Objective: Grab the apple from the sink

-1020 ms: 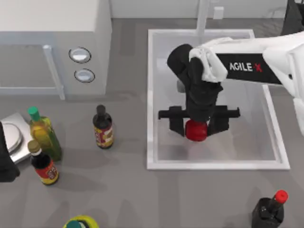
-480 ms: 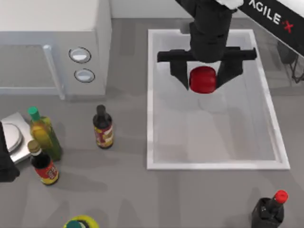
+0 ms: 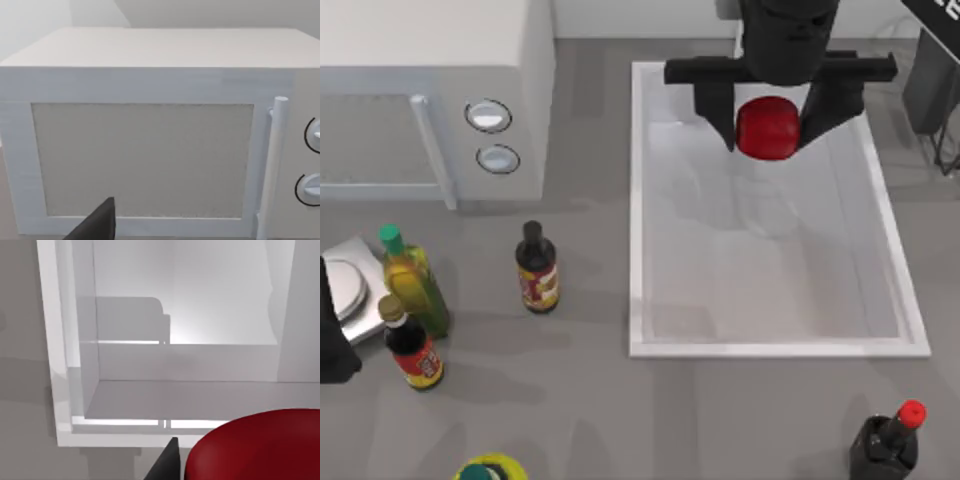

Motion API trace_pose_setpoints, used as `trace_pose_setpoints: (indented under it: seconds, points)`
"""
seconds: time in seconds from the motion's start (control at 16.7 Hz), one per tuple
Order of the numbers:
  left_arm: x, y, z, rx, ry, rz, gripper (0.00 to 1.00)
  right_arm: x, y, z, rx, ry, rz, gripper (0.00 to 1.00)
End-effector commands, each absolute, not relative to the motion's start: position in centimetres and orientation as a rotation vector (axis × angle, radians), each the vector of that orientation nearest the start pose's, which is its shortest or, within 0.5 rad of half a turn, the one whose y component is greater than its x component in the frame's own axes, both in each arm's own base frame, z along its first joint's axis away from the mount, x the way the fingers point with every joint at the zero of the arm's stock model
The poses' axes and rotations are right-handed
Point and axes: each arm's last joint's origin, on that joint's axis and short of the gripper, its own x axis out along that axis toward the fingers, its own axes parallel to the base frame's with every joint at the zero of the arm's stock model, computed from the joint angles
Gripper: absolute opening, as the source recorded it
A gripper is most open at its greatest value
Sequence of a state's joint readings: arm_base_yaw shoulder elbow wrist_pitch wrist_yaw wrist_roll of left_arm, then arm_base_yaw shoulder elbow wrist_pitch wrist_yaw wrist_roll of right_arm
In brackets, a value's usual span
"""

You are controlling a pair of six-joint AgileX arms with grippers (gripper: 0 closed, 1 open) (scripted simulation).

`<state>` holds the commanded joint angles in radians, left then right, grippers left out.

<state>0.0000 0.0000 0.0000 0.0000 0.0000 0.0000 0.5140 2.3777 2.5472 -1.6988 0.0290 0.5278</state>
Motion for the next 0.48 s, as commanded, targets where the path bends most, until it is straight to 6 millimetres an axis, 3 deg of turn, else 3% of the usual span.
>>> trace_pose_setpoints:
  seconds: [0.12, 0.24, 0.48]
  points:
    - [10.6, -0.1, 16.0, 0.0, 0.0, 0.0, 1.0, 39.0, 22.9, 28.4, 0.001, 1.523, 0.001, 0.0]
    - [10.6, -0.1, 16.0, 0.0, 0.0, 0.0, 1.0, 39.4, 21.5, 28.7, 0.003, 1.517, 0.003, 0.0]
    - [10.6, -0.1, 16.0, 0.0, 0.0, 0.0, 1.0, 40.6, 15.1, 28.8, 0.002, 1.525, -0.003, 0.0]
